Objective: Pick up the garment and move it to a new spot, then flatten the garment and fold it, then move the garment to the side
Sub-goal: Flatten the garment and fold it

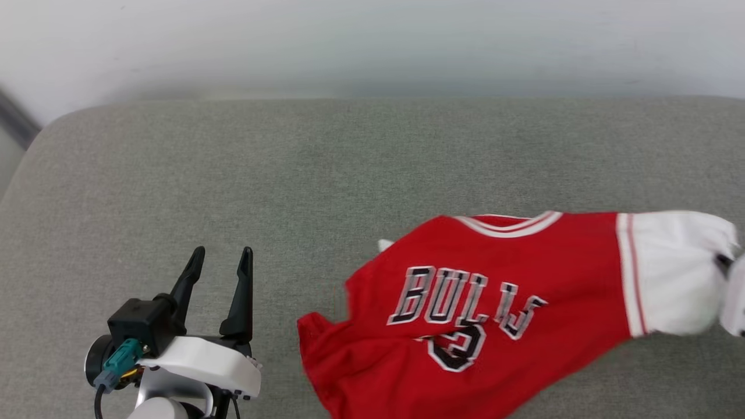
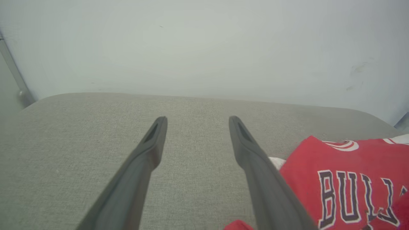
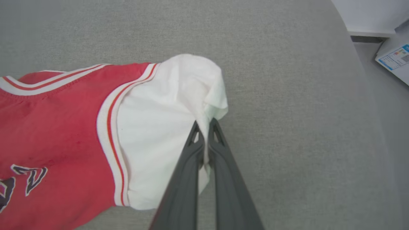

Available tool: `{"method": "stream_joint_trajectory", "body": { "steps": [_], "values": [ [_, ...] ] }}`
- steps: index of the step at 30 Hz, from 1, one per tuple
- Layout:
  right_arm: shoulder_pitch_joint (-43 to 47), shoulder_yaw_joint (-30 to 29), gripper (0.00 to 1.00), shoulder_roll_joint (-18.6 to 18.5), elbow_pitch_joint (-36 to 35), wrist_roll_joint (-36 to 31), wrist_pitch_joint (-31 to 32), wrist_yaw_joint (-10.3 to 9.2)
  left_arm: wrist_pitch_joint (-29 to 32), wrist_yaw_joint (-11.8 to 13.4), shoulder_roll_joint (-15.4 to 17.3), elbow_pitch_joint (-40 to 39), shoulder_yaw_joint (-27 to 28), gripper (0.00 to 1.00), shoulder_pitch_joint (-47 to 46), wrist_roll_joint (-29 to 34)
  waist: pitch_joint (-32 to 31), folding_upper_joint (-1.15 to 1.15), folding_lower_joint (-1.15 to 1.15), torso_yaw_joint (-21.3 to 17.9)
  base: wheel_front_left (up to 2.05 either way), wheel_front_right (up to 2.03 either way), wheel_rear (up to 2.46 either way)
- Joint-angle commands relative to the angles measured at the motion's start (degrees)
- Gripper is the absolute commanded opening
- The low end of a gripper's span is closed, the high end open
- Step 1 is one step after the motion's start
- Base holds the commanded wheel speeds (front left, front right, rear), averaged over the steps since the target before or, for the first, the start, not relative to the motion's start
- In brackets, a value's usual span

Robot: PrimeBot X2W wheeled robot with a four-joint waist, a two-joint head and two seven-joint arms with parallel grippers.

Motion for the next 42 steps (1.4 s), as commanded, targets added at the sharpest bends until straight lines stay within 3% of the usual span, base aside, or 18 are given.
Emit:
{"method": "stream_joint_trajectory", "body": {
  "steps": [1, 7, 15, 16, 17, 25, 30, 35, 42],
  "values": [
    [3.00, -3.35, 0.00, -0.27, -0.12, -0.67, 0.58, -0.04, 0.27, 0.28, 0.21, -0.21, -0.10, 1.00, 0.56, -0.13, -0.35, 0.00, 0.00, -0.46, 0.00, 0.00, 0.00],
    [12.45, -10.81, 0.00, 3.95, 1.73, -1.21, 0.64, -0.04, 0.81, 0.48, 0.26, 0.29, -0.09, 1.00, 1.58, -0.91, -0.81, 0.00, 0.00, -0.63, 0.00, 0.00, 0.00],
    [19.34, -11.87, 0.02, 8.73, 5.84, -0.02, -2.84, -0.04, 1.18, 1.02, 0.55, 0.80, 0.08, 1.00, 3.14, -1.48, -1.82, 0.00, 0.00, -1.23, 0.00, 0.00, 0.00],
    [19.49, -11.73, 0.36, 9.10, 5.81, 0.22, -4.61, -0.03, 1.26, 1.14, 0.62, 0.87, 0.04, 1.00, 3.30, -1.59, -1.96, 0.00, 0.00, -1.32, 0.00, 0.00, 0.00],
    [19.31, -11.65, 1.00, 9.27, 5.56, 0.45, -6.67, -0.03, 1.32, 1.24, 0.66, 0.97, 0.02, 1.00, 3.44, -1.68, -2.14, 0.00, 0.00, -1.42, 0.00, 0.00, 0.00],
    [18.54, -9.14, 1.00, 9.13, 1.13, -2.83, -29.65, -0.03, 1.86, 1.93, 0.98, 1.56, -0.04, 1.00, 4.74, -2.03, -4.01, 0.00, 0.00, -2.34, 0.00, 0.00, 0.00],
    [18.07, -5.58, 1.00, 9.87, -1.58, -4.87, -39.30, -0.03, 2.29, 2.46, 1.44, 1.91, 0.13, 1.00, 5.70, -2.53, -5.29, 0.00, 0.00, -3.31, 0.00, 0.00, 0.00],
    [18.60, 0.65, 1.00, 11.59, -6.51, -6.51, -43.26, -0.04, 3.03, 2.83, 2.06, 2.21, 0.37, 1.00, 6.30, -2.90, -6.43, 0.00, 0.00, -4.63, 0.00, 0.00, 0.00],
    [20.94, 7.39, 1.00, 13.12, -12.37, -7.74, -42.83, -0.04, 4.45, 1.87, 3.10, 2.97, 0.26, 1.00, 4.24, -3.27, -7.19, 0.00, 0.00, -6.18, 0.00, 0.00, 0.00]
  ]
}}
